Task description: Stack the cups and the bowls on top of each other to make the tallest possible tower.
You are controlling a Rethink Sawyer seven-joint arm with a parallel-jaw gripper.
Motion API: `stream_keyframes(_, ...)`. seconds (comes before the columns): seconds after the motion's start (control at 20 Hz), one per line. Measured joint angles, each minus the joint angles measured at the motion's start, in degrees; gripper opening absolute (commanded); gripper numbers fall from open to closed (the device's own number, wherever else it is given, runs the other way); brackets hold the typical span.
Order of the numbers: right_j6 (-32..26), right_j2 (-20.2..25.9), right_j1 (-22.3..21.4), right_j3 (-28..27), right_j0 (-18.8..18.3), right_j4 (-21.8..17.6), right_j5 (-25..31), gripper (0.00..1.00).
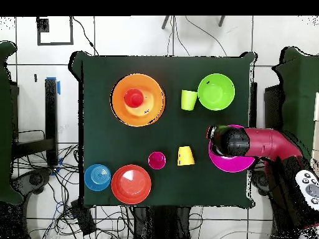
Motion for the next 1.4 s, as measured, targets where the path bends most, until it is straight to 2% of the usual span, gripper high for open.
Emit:
stream_keyframes(0.25,0.0,0.0,-1.59,0.02,0.54,-0.86,-3.56,1.0)
stream_keyframes(0.9,0.0,-0.22,-3.23,0.02,0.57,-0.87,-3.6,1.0)
stream_keyframes(1.4,0.0,-3.85,-3.27,0.02,3.14,-0.86,-3.61,1.0)
